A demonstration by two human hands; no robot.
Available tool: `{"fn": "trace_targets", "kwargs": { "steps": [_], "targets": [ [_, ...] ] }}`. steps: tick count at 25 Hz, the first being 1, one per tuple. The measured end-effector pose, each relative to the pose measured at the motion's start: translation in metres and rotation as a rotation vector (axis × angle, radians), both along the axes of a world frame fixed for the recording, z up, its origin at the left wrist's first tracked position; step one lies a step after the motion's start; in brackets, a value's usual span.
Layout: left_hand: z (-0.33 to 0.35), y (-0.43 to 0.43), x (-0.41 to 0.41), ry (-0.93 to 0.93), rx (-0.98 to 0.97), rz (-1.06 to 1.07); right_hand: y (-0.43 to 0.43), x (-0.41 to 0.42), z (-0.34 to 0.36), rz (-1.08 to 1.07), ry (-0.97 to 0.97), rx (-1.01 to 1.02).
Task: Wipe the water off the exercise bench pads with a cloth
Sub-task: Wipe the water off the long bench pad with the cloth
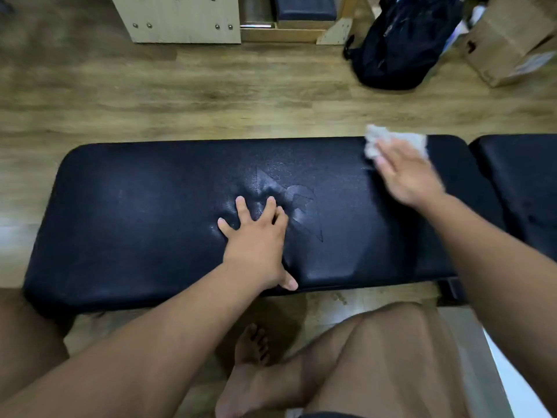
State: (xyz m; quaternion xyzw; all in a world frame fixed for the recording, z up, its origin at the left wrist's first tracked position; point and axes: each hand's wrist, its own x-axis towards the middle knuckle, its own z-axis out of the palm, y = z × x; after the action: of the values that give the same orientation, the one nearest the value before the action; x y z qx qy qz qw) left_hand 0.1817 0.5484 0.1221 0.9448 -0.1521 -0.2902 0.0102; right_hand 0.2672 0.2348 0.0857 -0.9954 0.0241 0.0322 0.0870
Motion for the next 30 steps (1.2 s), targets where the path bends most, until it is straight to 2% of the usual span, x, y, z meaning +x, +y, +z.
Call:
{"fn": "trace_targets", "kwargs": {
  "steps": [3, 6, 9, 12, 13, 15, 17, 21, 24, 26, 30],
  "targets": [
    [0.000, -0.003, 0.002, 0.006, 0.002, -0.007, -0.082, -0.039, 0.009, -0.293, -0.018, -0.004],
    [0.002, -0.007, 0.004, 0.004, 0.025, -0.029, -0.051, -0.042, 0.016, -0.443, -0.024, 0.030],
    [0.004, -0.006, 0.003, 0.001, 0.018, -0.034, 0.061, -0.028, 0.023, -0.272, -0.008, 0.092],
    [0.007, -0.002, 0.000, 0.015, -0.041, 0.011, 0.192, -0.034, 0.023, 0.082, 0.164, 0.227],
    [0.009, 0.002, -0.008, 0.011, -0.062, 0.029, 0.220, -0.041, 0.030, 0.197, 0.213, 0.273],
    [0.007, 0.018, -0.037, -0.080, -0.065, -0.001, 0.221, -0.046, 0.045, 0.303, 0.225, 0.319],
    [-0.002, 0.038, -0.072, -0.173, -0.030, -0.094, 0.162, -0.059, 0.050, 0.162, 0.167, 0.290],
    [-0.012, 0.059, -0.109, -0.248, -0.028, -0.161, -0.001, -0.128, 0.045, -0.370, 0.102, 0.009],
    [-0.011, 0.064, -0.112, -0.272, -0.024, -0.187, 0.013, -0.139, 0.036, -0.492, 0.109, -0.029],
    [-0.015, 0.071, -0.117, -0.288, -0.005, -0.169, 0.085, -0.131, 0.034, -0.331, 0.088, -0.059],
    [-0.026, 0.084, -0.141, -0.243, 0.044, -0.233, 0.274, -0.125, 0.030, 0.240, 0.193, 0.034]
  ]
}}
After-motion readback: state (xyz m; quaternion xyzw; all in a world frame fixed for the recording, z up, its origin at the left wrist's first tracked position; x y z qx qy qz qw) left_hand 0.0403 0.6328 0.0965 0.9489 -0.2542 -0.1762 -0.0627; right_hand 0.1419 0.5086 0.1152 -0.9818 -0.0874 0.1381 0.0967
